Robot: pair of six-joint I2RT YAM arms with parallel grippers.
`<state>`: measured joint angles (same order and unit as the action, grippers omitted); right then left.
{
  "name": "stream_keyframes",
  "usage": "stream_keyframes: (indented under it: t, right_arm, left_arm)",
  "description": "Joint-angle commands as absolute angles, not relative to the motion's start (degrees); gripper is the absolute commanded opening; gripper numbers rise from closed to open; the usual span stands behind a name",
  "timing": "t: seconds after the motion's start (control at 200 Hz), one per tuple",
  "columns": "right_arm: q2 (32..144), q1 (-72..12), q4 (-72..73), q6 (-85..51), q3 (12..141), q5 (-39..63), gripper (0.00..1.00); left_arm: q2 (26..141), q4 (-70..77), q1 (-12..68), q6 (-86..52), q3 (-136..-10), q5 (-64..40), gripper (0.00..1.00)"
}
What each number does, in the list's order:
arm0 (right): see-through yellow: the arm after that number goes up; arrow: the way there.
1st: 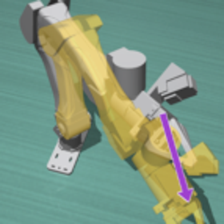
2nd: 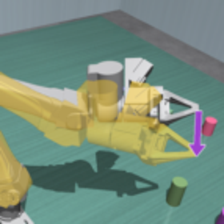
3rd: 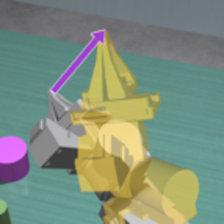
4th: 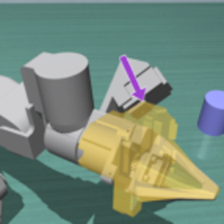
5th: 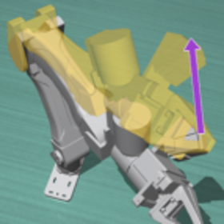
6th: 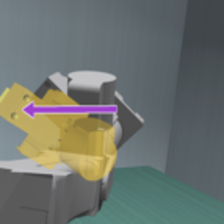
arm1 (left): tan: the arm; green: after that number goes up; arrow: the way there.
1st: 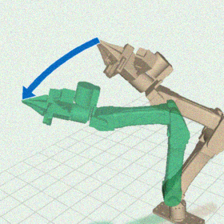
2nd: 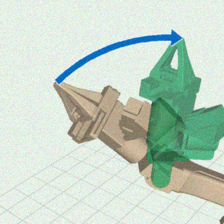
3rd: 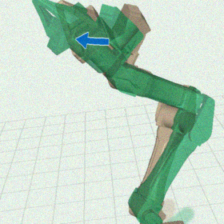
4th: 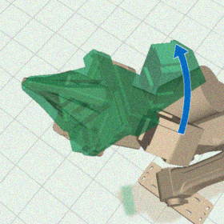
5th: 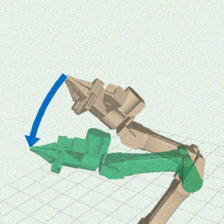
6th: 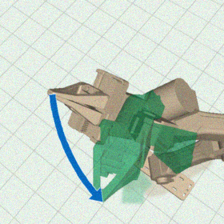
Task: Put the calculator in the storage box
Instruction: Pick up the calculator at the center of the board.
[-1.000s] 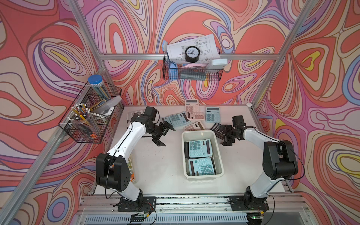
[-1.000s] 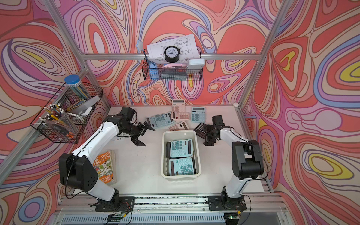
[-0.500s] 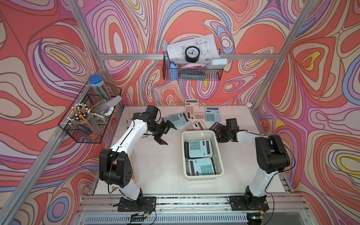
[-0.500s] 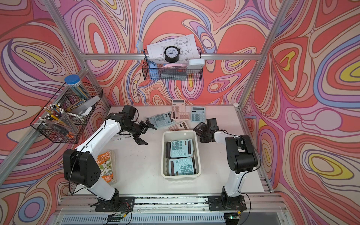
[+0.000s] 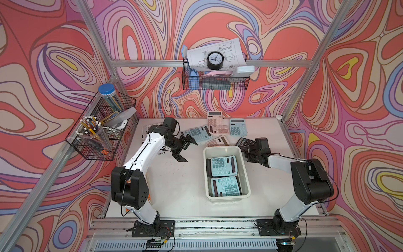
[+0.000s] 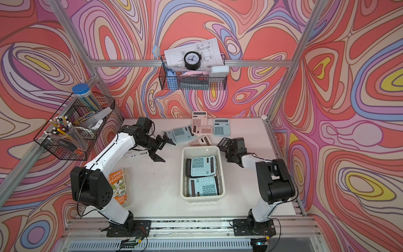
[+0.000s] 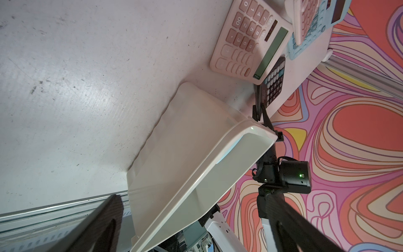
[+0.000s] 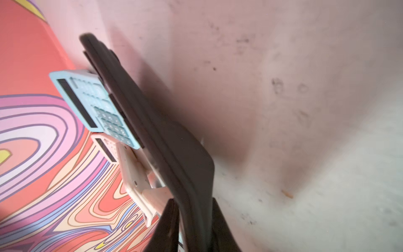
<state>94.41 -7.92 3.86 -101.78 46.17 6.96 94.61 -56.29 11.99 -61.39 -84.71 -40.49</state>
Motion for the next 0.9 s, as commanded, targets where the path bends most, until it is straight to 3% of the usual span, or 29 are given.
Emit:
stream_keyframes:
  t: [0.0,0.045,0.406,0.686,0.896]
  right_arm:
    - [92.60,-6.51,-2.33,-99.59,43.35,5.97,0.05]
    - [91.50,-5.73,-3.28,-98.29,43.35,6.47,0.00]
    - [84.72,1.62,-21.38,-75.92,55.17,13.74,0.00]
    - [85.35,1.93,-36.45,-54.84,71.91,22.40,0.00]
    - [87.34,1.93,-40.41,-46.01,80.47,35.82,0.00]
  left_arm:
    - [94.84,-56.45,11.51,-61.74,-84.73,-42.45,0.97]
    - [94.75,-56.34,11.51,-61.63,-84.79,-42.54,0.97]
    - [95.01,-59.26,11.51,-58.67,-86.97,-42.00,0.97]
    - [95.22,-60.19,11.56,-54.81,-90.07,-42.47,0.97]
    - [94.49,-54.90,12.13,-52.84,-91.25,-45.35,0.99]
